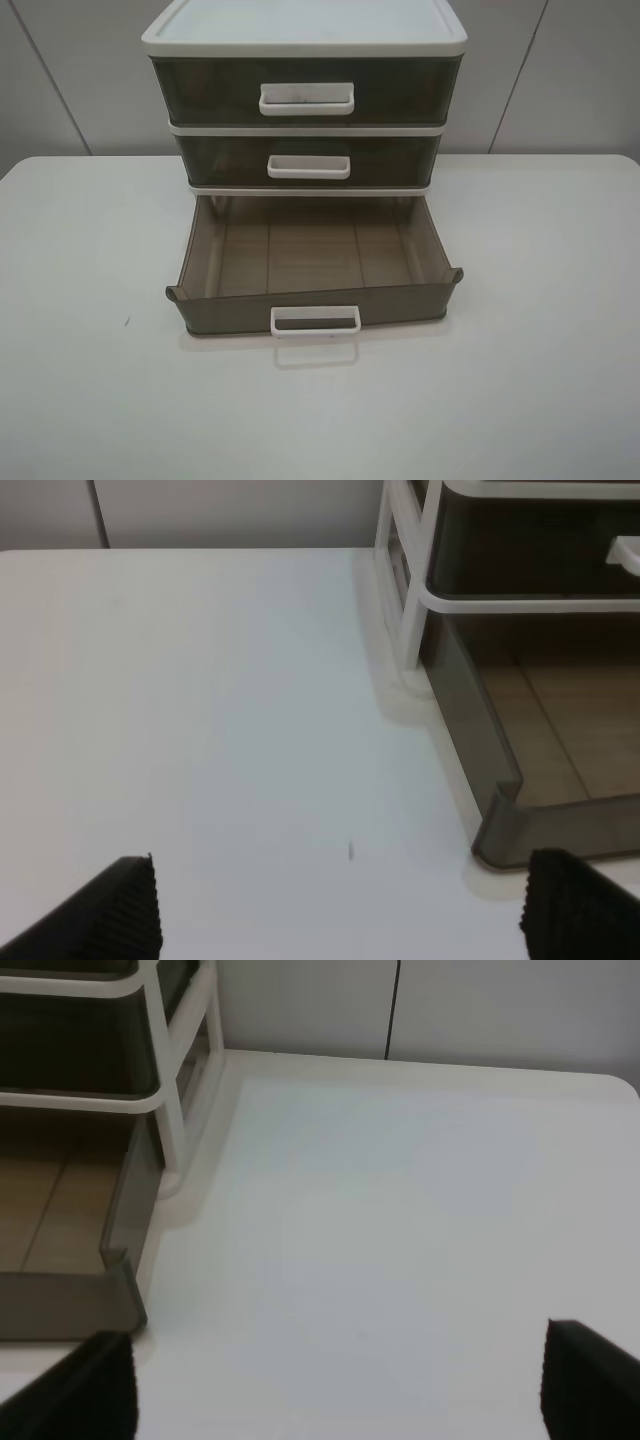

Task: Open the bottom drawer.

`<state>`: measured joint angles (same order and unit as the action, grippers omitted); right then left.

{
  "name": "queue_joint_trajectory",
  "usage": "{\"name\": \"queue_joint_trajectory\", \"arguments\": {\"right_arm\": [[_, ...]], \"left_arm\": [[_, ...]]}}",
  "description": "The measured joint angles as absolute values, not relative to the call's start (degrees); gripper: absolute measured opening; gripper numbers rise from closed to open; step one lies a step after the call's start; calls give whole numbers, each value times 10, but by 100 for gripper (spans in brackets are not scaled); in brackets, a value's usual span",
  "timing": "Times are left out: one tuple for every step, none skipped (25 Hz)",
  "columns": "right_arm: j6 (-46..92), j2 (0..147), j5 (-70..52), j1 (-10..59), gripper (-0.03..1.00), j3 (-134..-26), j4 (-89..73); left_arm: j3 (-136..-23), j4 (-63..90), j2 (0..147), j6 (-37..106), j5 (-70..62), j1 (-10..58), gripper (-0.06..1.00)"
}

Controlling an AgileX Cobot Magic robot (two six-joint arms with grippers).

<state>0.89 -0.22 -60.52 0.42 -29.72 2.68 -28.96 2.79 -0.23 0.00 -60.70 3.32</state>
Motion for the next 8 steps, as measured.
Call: {"name": "queue_joint_trajectory", "arguments": {"right_arm": [[9, -2, -605, 4, 80, -297, 27], [9, -2, -605, 4, 80, -297, 27], [9, -2, -606, 4, 80, -297, 27], [9, -2, -606, 4, 80, -297, 27], [9, -2, -606, 4, 80, -297, 27], [9, -2, -606, 4, 80, -297, 27], [9, -2, -606, 4, 80, -297, 27], [9, -2, -606, 4, 80, -297, 27]], "left_arm": [[-290, 28, -2, 0, -607, 33, 74], [-290, 28, -2, 0, -607, 33, 74], [-290, 28, -2, 0, -607, 33, 74], [-290, 28, -2, 0, -607, 33, 74], [-290, 28, -2, 0, -607, 33, 74], [-290, 28, -2, 0, -607, 33, 74], [-290, 28, -2, 0, -607, 33, 74], [-290, 28, -2, 0, -607, 33, 74]]}}
